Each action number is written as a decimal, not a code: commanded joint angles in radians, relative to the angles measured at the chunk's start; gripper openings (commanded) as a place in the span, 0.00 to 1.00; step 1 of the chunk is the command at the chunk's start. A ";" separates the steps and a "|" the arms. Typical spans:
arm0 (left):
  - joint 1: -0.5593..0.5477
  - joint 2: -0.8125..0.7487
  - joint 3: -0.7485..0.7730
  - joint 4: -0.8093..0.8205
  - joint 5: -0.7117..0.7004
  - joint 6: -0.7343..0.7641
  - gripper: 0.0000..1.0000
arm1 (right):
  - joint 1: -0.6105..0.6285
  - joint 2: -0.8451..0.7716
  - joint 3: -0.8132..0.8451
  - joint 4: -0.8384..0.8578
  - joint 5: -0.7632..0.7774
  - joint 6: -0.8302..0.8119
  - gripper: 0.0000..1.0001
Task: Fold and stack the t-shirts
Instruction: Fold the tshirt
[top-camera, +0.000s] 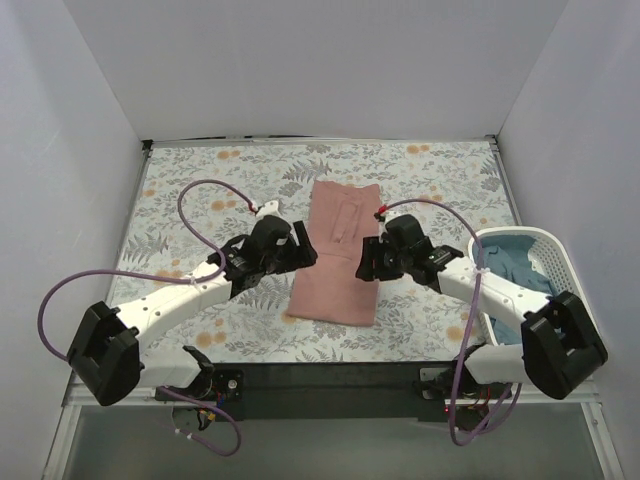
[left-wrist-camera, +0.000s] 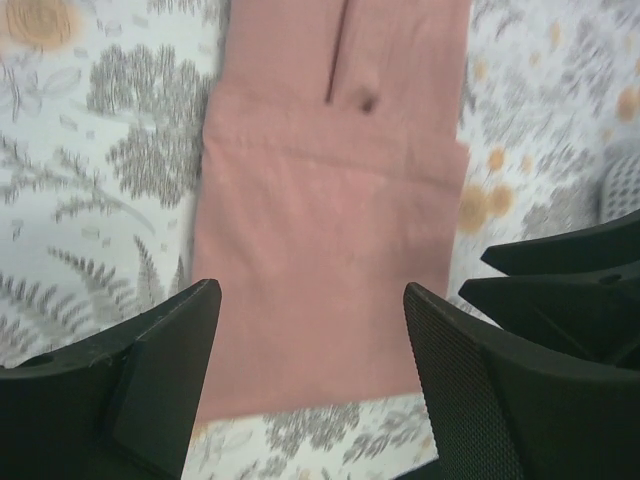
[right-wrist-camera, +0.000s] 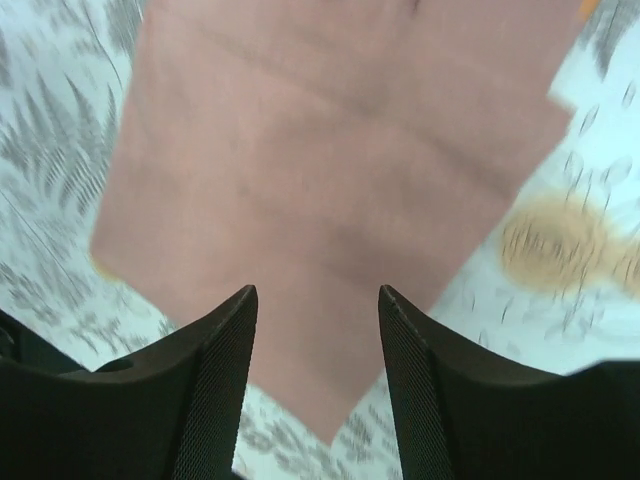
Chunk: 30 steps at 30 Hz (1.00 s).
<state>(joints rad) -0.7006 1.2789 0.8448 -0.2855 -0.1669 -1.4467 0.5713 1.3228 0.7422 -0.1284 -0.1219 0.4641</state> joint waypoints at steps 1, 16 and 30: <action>-0.092 -0.050 -0.030 -0.248 -0.150 0.017 0.76 | 0.108 -0.071 -0.015 -0.339 0.231 0.017 0.59; -0.234 -0.038 -0.092 -0.340 -0.160 -0.124 0.77 | 0.409 -0.031 -0.034 -0.395 0.370 0.238 0.55; -0.241 -0.009 -0.095 -0.333 -0.169 -0.153 0.76 | 0.409 0.087 -0.055 -0.343 0.305 0.245 0.46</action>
<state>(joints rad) -0.9382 1.2716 0.7399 -0.6182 -0.3073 -1.5814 0.9756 1.3666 0.6945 -0.4847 0.2066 0.6884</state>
